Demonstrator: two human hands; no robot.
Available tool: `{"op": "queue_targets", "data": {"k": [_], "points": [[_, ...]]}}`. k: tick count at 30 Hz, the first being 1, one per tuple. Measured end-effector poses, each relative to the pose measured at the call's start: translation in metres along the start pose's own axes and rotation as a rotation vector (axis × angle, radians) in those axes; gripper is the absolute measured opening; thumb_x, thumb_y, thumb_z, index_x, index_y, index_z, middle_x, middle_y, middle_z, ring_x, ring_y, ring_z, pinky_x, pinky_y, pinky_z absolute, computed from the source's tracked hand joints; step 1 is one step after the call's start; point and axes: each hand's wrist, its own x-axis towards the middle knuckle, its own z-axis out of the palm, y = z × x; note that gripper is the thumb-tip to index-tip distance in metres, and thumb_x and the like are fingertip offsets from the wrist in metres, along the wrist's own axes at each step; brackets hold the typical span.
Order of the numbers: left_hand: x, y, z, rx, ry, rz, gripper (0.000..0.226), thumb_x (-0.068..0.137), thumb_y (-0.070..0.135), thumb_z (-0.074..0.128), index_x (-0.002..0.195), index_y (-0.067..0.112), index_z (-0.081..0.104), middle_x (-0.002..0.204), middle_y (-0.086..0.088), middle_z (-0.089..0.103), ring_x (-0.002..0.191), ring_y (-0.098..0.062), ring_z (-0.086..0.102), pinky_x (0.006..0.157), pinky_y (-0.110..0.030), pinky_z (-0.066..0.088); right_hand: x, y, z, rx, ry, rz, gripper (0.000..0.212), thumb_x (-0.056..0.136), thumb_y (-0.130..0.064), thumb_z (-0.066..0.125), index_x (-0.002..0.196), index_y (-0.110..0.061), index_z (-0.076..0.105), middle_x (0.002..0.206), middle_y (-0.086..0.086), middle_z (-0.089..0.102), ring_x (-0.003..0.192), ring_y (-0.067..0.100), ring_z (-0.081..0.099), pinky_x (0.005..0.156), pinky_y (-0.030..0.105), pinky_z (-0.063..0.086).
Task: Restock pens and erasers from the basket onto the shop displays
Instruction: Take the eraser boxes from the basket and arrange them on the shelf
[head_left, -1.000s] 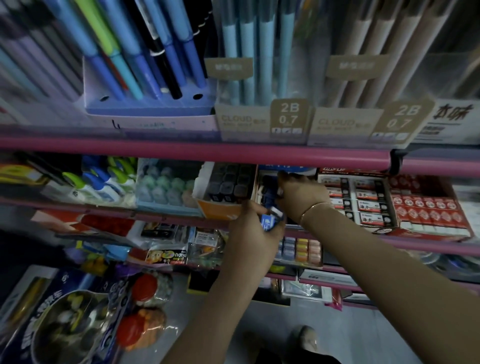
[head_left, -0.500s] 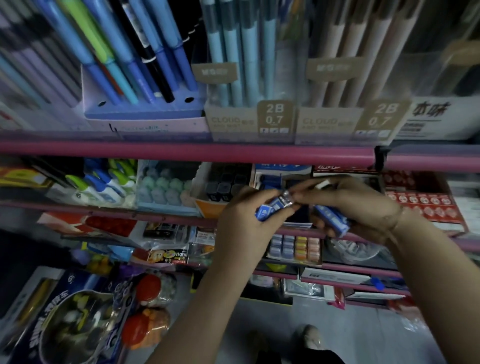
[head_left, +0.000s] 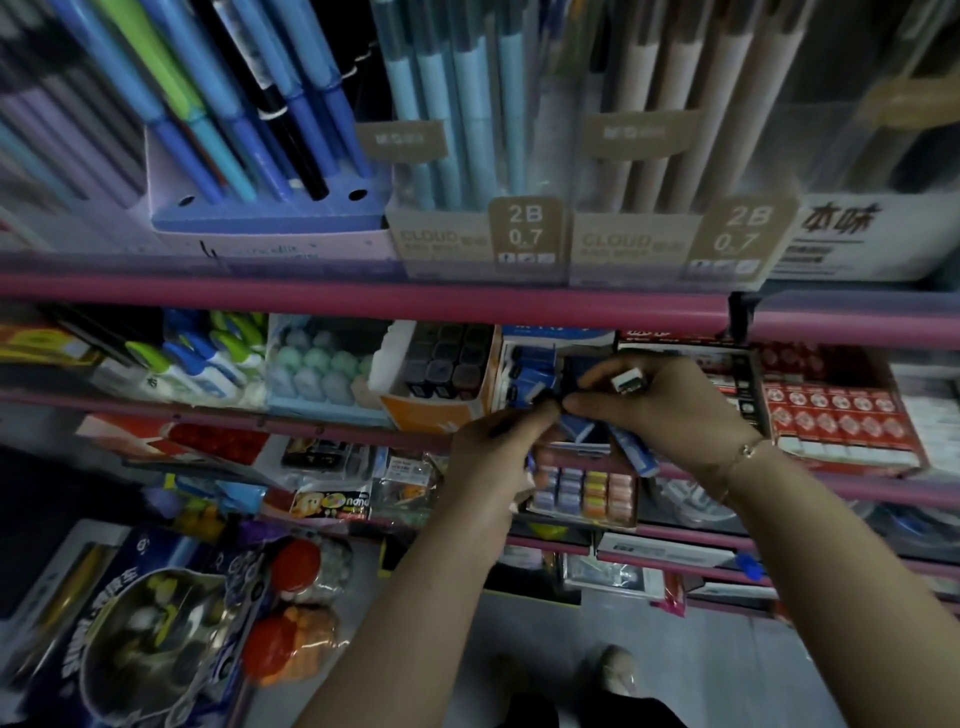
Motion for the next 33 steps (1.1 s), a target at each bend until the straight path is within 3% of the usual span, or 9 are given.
{"op": "queue_targets", "data": {"k": [1, 3, 7, 10, 13, 18, 24, 29, 33], "points": [[0.001, -0.002, 0.003, -0.111, 0.041, -0.047, 0.026, 0.082, 0.033, 0.072, 0.073, 0.01, 0.07, 0.062, -0.003, 0.058, 0.045, -0.011, 0.049, 0.046, -0.024, 0.035, -0.001, 0.0, 0.002, -0.098, -0.005, -0.028, 0.013, 0.073, -0.023, 0.079, 0.076, -0.02, 0.067, 0.057, -0.017, 0.063, 0.054, -0.005, 0.057, 0.049, 0.005, 0.039], [0.001, -0.006, 0.01, -0.276, 0.085, -0.098, 0.023, 0.082, 0.026, 0.073, 0.065, 0.013, 0.066, 0.054, 0.0, 0.057, 0.039, -0.007, 0.046, 0.042, -0.021, 0.032, -0.002, 0.004, 0.008, -0.303, -0.006, -0.073, 0.02, 0.071, -0.028, 0.08, 0.082, -0.021, 0.066, 0.073, -0.01, 0.065, 0.066, 0.003, 0.059, 0.055, 0.008, 0.041], [0.004, -0.014, 0.014, -0.33, 0.12, -0.089, 0.034, 0.082, 0.024, 0.073, 0.049, 0.02, 0.067, 0.054, 0.001, 0.059, 0.039, -0.005, 0.047, 0.046, -0.023, 0.034, 0.007, 0.007, 0.02, -0.598, 0.034, -0.147, 0.021, 0.076, -0.028, 0.075, 0.094, -0.02, 0.067, 0.092, 0.003, 0.068, 0.08, 0.021, 0.062, 0.067, 0.025, 0.047], [0.007, -0.013, 0.008, -0.282, 0.119, -0.119, 0.018, 0.086, 0.028, 0.068, 0.076, 0.013, 0.069, 0.069, -0.004, 0.07, 0.041, -0.004, 0.049, 0.04, -0.018, 0.037, 0.024, 0.009, 0.026, -0.748, 0.054, -0.156, 0.021, 0.081, -0.024, 0.069, 0.102, -0.023, 0.068, 0.101, 0.006, 0.07, 0.093, 0.029, 0.064, 0.076, 0.033, 0.053], [0.012, -0.012, -0.006, -0.492, 0.084, -0.218, 0.016, 0.093, 0.018, 0.058, 0.088, 0.004, 0.06, 0.072, -0.013, 0.067, 0.04, -0.009, 0.047, 0.037, -0.015, 0.037, 0.043, 0.013, 0.037, -0.921, -0.016, -0.153, 0.024, 0.087, -0.025, 0.061, 0.109, -0.019, 0.064, 0.11, 0.012, 0.065, 0.101, 0.033, 0.061, 0.081, 0.038, 0.053], [0.006, -0.011, -0.027, -0.795, -0.078, -0.229, 0.013, 0.094, -0.002, 0.046, 0.1, -0.005, 0.057, 0.088, -0.021, 0.068, 0.067, -0.021, 0.07, 0.053, -0.023, 0.056, 0.06, 0.021, 0.053, -1.021, -0.014, -0.109, 0.023, 0.088, -0.021, 0.058, 0.11, -0.015, 0.06, 0.113, 0.013, 0.063, 0.102, 0.033, 0.061, 0.08, 0.036, 0.049], [0.006, -0.023, -0.026, -0.469, -0.068, -0.069, 0.026, 0.098, 0.016, 0.049, 0.118, 0.001, 0.056, 0.103, -0.013, 0.072, 0.089, -0.018, 0.072, 0.059, -0.022, 0.055, 0.064, 0.026, 0.056, -1.035, 0.063, -0.097, 0.028, 0.088, -0.025, 0.058, 0.114, -0.016, 0.059, 0.116, 0.012, 0.062, 0.105, 0.032, 0.059, 0.075, 0.032, 0.046], [0.01, -0.034, -0.024, -0.07, 0.069, 0.042, 0.026, 0.093, 0.043, 0.053, 0.103, 0.02, 0.06, 0.1, -0.017, 0.071, 0.09, -0.034, 0.069, 0.053, -0.026, 0.043, 0.065, 0.022, 0.051, -0.97, -0.008, -0.086, 0.033, 0.086, -0.025, 0.061, 0.117, -0.012, 0.056, 0.12, 0.014, 0.059, 0.109, 0.033, 0.056, 0.084, 0.035, 0.048], [0.009, -0.03, -0.023, -0.11, 0.093, 0.017, 0.029, 0.092, 0.043, 0.055, 0.108, 0.019, 0.06, 0.085, -0.006, 0.075, 0.056, -0.011, 0.067, 0.041, -0.017, 0.04, 0.045, 0.011, 0.032, -0.652, -0.008, -0.086, 0.023, 0.087, -0.028, 0.065, 0.092, -0.005, 0.064, 0.092, 0.01, 0.069, 0.083, 0.017, 0.063, 0.066, 0.012, 0.04]]}}
